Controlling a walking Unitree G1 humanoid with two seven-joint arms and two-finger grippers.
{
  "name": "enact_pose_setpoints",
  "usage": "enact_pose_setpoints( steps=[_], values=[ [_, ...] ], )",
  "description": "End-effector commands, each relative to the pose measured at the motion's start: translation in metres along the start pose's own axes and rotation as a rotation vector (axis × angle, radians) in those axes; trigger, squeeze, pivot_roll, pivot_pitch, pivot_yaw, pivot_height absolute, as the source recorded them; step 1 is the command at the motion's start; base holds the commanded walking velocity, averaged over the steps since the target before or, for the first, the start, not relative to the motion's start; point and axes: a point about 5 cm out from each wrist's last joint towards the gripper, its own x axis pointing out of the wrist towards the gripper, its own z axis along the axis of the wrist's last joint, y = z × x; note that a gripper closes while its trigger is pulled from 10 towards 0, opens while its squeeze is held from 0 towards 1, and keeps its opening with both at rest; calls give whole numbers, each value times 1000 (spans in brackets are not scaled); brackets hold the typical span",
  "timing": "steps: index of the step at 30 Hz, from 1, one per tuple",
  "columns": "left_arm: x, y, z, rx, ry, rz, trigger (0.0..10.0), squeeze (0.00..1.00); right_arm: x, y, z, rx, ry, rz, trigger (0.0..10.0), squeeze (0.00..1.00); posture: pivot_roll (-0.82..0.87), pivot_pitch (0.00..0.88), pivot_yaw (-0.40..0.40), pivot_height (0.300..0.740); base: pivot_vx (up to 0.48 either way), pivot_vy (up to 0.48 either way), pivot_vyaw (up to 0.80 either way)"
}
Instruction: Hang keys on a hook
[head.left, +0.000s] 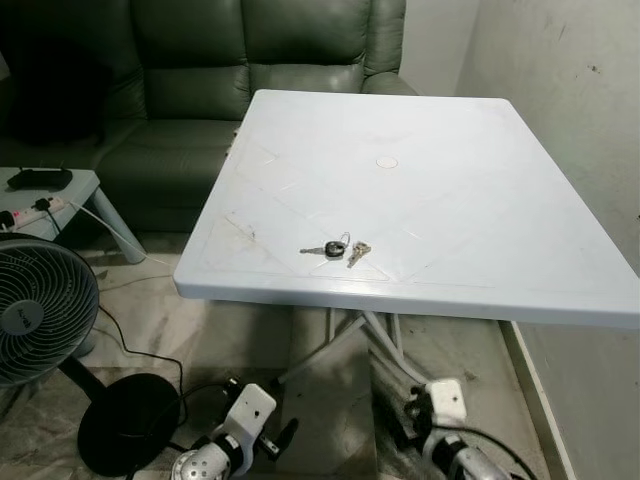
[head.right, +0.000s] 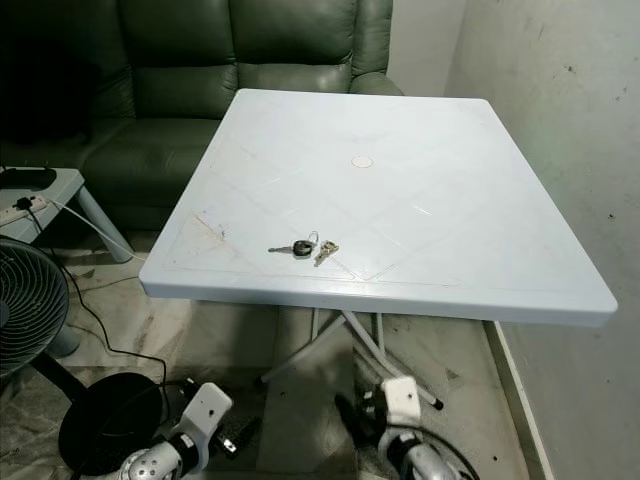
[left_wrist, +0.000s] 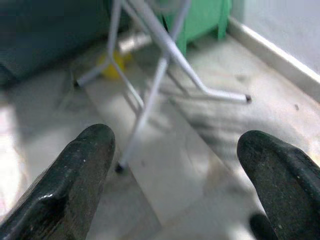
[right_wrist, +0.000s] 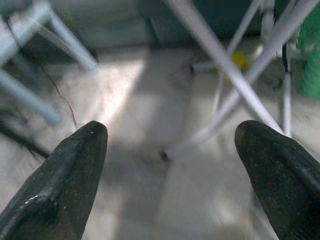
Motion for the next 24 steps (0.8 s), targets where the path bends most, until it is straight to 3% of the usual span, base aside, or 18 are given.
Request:
enact_pose_setpoints(
  steps=[1, 5, 8, 17, 22, 23, 24],
  values=[
    [-2, 6, 6, 15, -45, 4, 10000, 0, 5, 0, 13, 57, -69, 0, 10000, 0, -8, 0, 18, 740, 0, 0, 0],
    [-2, 8, 12, 32, -82, 3, 10000, 0, 9, 0, 21, 93, -114, 1, 10000, 0, -2, 0, 14, 740, 0, 0, 0],
    [-2, 14, 26, 66, -156, 8, 10000, 0, 16, 4, 40, 124, -188, 35, 10000, 0, 11, 0, 10, 740, 0, 0, 0],
    [3, 24, 49, 68, -243, 36, 10000, 0, 24, 3, 63, 124, -254, 59, 10000, 0, 18, 0, 8, 740, 0, 0, 0],
    [1, 23, 53, 57, -257, 28, 10000, 0, 18, 11, 65, 18, -231, 162, 10000, 0, 18, 0, 8, 740, 0, 0, 0],
    [-1, 20, 58, 60, -276, 5, 10000, 0, 8, 21, 63, -80, -184, 296, 10000, 0, 10, 0, 9, 740, 0, 0, 0],
    [-1, 20, 58, 60, -276, 5, 10000, 0, 8, 21, 63, -80, -184, 296, 10000, 0, 10, 0, 9, 740, 0, 0, 0]
  ],
)
